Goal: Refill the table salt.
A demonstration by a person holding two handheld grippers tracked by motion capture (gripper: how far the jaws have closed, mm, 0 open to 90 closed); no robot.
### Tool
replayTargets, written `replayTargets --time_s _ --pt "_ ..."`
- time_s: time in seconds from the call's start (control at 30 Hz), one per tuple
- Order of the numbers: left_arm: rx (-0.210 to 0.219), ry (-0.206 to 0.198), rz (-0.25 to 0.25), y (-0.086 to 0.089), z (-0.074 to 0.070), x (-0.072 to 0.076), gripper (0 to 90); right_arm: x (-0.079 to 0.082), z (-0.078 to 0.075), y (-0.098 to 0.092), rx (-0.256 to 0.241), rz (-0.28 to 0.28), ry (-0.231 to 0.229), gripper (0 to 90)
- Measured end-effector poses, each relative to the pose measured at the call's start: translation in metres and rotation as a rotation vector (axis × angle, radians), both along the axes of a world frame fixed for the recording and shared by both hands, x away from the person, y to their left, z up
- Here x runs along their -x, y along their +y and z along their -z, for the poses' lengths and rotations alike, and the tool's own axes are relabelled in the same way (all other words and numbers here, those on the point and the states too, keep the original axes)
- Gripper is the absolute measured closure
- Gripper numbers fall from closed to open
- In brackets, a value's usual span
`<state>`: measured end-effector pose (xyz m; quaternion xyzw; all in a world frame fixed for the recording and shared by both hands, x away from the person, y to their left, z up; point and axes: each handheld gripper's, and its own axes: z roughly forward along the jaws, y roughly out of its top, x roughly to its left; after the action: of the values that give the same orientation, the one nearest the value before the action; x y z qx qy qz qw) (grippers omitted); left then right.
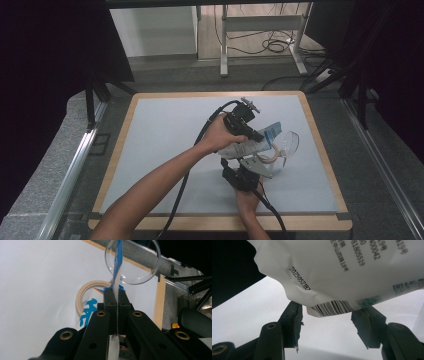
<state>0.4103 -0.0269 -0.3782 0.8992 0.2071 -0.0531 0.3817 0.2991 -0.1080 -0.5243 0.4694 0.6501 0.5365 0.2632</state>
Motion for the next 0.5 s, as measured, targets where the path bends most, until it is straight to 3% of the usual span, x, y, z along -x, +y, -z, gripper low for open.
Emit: replayTargets --time_s 0.5 --pt "-0.027 0.015 0.018 -0.0088 -0.0008 -0.0061 90.0 0.0007 -0.0003 0.0061 -0.048 0.053 -0.014 43.4"
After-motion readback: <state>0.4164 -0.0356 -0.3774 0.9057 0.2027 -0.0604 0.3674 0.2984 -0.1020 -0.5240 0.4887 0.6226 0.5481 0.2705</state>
